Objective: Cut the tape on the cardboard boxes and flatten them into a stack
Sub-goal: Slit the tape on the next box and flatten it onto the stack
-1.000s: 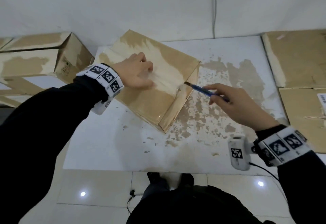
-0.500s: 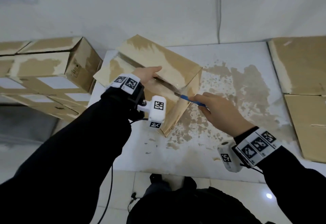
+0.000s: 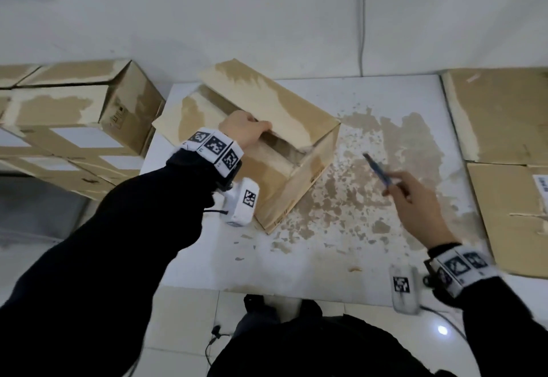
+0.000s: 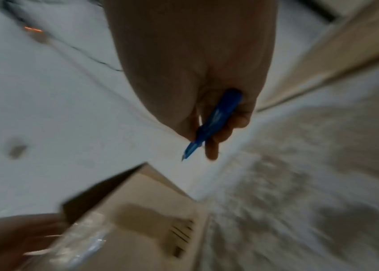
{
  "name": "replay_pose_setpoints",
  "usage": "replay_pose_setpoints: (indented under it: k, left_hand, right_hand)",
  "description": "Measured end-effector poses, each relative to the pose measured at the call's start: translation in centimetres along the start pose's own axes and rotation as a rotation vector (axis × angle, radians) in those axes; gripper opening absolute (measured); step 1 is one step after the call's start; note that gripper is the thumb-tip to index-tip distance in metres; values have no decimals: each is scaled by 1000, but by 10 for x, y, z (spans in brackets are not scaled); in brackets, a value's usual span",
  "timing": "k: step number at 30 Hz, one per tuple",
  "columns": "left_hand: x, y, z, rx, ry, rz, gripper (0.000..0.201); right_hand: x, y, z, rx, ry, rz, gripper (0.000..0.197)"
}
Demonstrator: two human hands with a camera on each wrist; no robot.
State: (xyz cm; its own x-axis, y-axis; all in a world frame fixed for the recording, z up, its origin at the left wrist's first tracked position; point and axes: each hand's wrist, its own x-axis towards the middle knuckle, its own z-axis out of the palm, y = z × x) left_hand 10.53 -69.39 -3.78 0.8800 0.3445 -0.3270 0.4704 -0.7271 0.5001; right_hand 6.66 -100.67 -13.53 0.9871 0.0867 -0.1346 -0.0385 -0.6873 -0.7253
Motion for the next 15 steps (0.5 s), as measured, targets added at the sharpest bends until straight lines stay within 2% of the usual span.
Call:
replay_pose_setpoints:
  k: [2, 4, 5, 7, 9, 11, 12, 15]
  left_hand:
    - [-2, -2, -6, 253, -40, 100, 47]
    - [-5, -4, -15, 494, -63, 164, 56]
    - [-7, -4, -20, 578, -59, 196, 55]
    - [-13, -3, -29, 689, -3, 285, 47]
    - [-23, -2, -40, 743, 52, 352, 40]
    - [-34, -5, -55, 763, 65, 373, 39]
    - [-42, -8, -64, 751, 72, 376, 38]
    - [-68, -28, -90, 688, 35, 379, 36]
  right_hand:
    - [-9, 43, 22, -77, -91, 165, 26]
    - [-15, 64, 39, -147, -126, 197, 23]
    - [-15, 65, 44, -190, -102, 161, 23]
    - [-15, 47, 48, -294, 25, -57, 30]
    - [-18, 0, 49, -195, 83, -338, 30]
    - [-19, -53, 57, -104, -2, -600, 33]
    - [-17, -72, 65, -130, -55, -699, 35]
    - [-5, -95, 87, -303, -117, -811, 39]
